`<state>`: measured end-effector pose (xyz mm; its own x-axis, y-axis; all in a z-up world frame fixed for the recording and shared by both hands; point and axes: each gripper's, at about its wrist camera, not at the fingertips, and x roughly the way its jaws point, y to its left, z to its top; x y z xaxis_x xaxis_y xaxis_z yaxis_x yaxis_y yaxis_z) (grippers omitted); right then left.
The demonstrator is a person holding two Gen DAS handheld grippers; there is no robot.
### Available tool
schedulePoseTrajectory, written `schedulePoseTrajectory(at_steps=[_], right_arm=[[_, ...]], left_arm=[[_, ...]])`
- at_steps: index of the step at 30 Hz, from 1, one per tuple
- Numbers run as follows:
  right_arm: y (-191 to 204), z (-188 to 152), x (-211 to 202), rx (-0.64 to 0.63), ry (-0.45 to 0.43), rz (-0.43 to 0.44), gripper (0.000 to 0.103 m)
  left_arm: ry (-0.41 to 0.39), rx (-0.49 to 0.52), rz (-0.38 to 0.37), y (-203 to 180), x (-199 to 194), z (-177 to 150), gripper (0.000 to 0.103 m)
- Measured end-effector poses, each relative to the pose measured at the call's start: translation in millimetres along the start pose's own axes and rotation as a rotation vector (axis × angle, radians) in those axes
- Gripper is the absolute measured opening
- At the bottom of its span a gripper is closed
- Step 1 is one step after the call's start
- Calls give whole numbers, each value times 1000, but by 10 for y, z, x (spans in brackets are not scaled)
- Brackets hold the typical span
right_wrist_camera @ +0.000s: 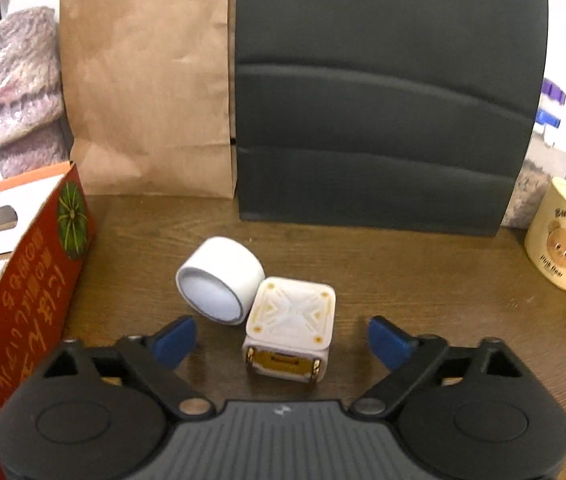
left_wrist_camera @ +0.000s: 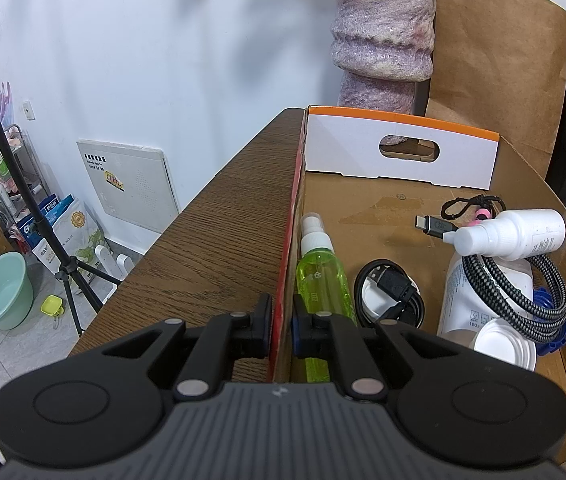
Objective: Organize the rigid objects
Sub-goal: 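Close the right gripper on the white cube charger and lift it, then carry the white charger into the orange box and open the right gripper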
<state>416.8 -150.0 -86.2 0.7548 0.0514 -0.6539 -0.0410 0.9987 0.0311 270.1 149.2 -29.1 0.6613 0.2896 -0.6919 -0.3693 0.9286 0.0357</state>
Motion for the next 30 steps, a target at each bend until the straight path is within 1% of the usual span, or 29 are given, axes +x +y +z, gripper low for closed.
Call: schedulePoseTrajectory(at_steps=[2,3,4,5,6,7,16,24,30], right_arm=[[-9,-4,-8,6,-1,20,81],[-1,-3,-26,1,-6,22,69],[3,5,-48,-1,-13,28,53],[9,6,-66,-3,-19,22,44],[-7,10,-78,3,-22,33,38],[-15,12,-81,8,-21,43,38],[-35,33,-98,21,-26,38,38],[-15,84,-275,15,-96,49,38],[36,140,-487,4,-158,82,38]], left_arm=[[0,0,0,3,1,0,10],[0,0,0,2,2,3,10],[0,0,0,1,0,0,10],[0,0,0,2,1,0,10],[0,-1,-1,2,2,3,10],[0,-1,-1,2,2,2,10],[0,-1,-1,2,1,0,10],[0,0,-1,2,3,2,10],[0,0,-1,2,1,0,10]])
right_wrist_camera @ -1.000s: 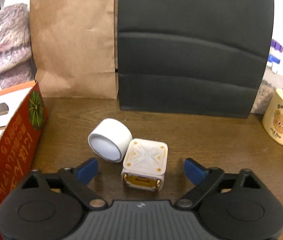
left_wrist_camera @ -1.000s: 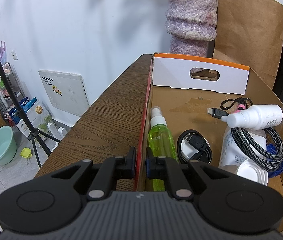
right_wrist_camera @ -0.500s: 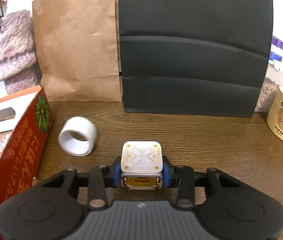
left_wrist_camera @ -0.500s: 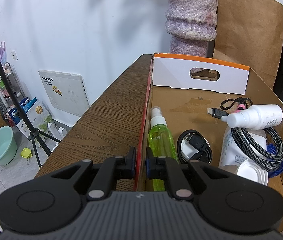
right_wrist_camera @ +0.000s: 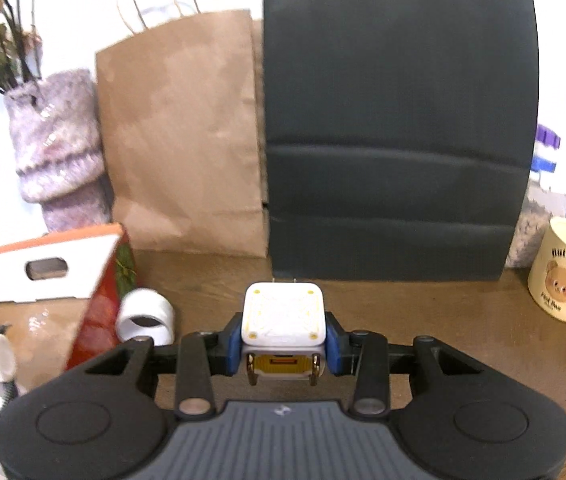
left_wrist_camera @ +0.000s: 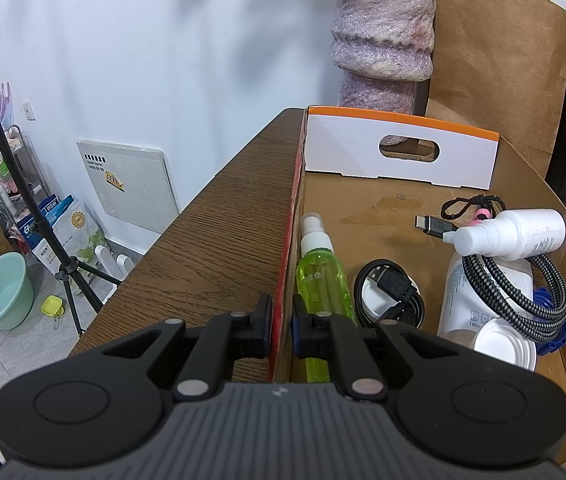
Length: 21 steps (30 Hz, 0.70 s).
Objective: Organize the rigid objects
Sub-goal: 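Carry the white charger into the orange box and open the right gripper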
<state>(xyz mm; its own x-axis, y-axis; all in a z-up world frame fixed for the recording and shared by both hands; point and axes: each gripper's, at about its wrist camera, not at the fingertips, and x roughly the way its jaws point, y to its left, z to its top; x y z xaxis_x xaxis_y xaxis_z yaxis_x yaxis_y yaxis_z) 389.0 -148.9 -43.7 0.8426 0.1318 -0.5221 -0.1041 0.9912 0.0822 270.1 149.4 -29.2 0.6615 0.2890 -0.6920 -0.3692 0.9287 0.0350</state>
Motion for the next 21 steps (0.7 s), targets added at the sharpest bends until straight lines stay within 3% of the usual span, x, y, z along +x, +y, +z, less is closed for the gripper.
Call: schedulePoseTrajectory(at_steps=[13,21], right_arm=[[406,100,-564,-80,-126,142,38],[776,21,-860,-174,-159,275,38]], left_arm=[[0,0,0,0,1,0,10],[0,0,0,0,3,2,10]])
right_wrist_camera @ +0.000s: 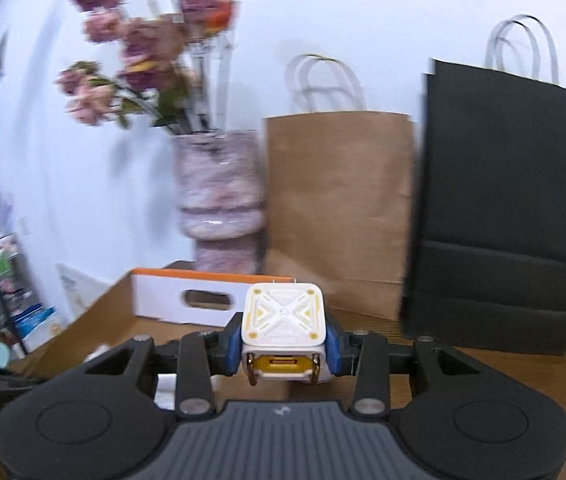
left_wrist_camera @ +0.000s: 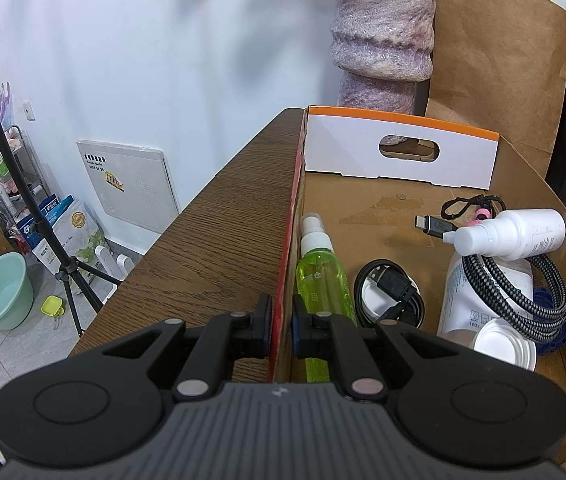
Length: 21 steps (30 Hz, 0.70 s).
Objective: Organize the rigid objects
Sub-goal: 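Carry the white charger into the orange box and open the right gripper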
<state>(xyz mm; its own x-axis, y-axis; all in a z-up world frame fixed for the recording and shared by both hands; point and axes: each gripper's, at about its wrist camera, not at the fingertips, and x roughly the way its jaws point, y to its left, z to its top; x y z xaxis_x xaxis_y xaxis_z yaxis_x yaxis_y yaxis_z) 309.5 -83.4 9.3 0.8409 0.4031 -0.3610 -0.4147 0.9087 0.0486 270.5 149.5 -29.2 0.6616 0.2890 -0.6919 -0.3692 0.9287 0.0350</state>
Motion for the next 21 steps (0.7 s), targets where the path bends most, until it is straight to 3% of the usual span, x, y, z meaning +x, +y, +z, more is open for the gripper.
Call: schedulePoseTrajectory(at_steps=[6,14,15,18,21], right_arm=[[315,-56,-59,-64,19,90,38],[429,-112,-47,-77,60,129,39],[422,-111,-47,-75,57,126,44],[388,-101,-59,-64,45,120,80],[396,-98,-59,-70,38,115,82]], left_arm=[[0,0,0,0,-1,-2,10],[0,0,0,0,0,0,10],[0,0,0,0,1,0,10],[0,0,0,2,0,-1,10],[0,0,0,-10,-5,-1,10]])
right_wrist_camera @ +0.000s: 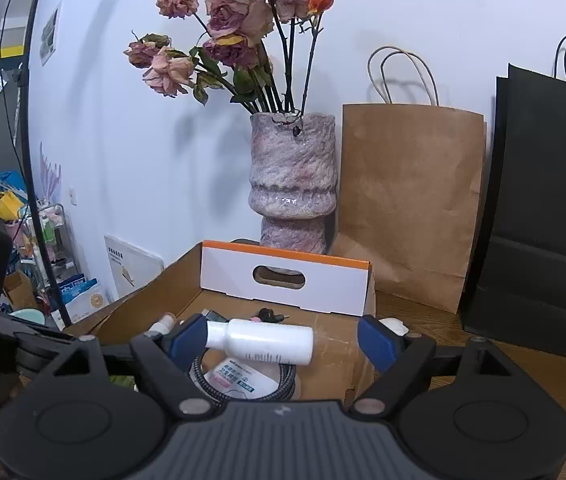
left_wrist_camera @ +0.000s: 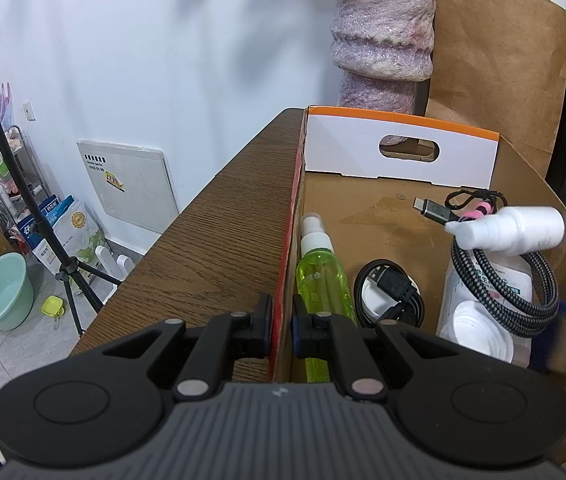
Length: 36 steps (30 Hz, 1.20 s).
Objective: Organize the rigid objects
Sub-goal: 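Carry the white charger into the orange box and open the right gripper, then move the right tool to the white tape roll and grasp it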
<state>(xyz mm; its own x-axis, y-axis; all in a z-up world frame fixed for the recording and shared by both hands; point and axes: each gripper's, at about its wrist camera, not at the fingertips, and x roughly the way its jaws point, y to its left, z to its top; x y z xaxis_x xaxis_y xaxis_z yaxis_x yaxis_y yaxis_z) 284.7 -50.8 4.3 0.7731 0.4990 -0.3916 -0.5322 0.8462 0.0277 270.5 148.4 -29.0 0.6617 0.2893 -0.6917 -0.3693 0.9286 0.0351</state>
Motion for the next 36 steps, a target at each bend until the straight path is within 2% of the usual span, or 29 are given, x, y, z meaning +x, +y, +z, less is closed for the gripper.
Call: schedulePoseTrajectory(at_steps=[5,13,18,24,29,31,33,36], right_arm=[[-1,-3,21,-2,8,-6,87],[-180,57,30,24,-15,-44,103],[-588,123,76,109,-26,-119,103],[-1065,51,352,162,9,-214,103],[-1344,-99,712,208,66,-212,103],[-1408,-161,841,202,108,-181,100],[-1433,-215,936,181,161,-187,97],[-1455,-271,1014,178,196,-189,95]], left_arm=[[0,-1,-1,3,2,3,10],[0,-1,-1,3,2,3,10],[0,-1,-1,1,1,2,10],[0,-1,-1,-1,0,0,10],[0,-1,-2,-1,0,1,10],[0,-1,-1,0,2,2,10],[1,-2,-2,0,1,1,10],[0,-1,-1,-5,-2,1,10]])
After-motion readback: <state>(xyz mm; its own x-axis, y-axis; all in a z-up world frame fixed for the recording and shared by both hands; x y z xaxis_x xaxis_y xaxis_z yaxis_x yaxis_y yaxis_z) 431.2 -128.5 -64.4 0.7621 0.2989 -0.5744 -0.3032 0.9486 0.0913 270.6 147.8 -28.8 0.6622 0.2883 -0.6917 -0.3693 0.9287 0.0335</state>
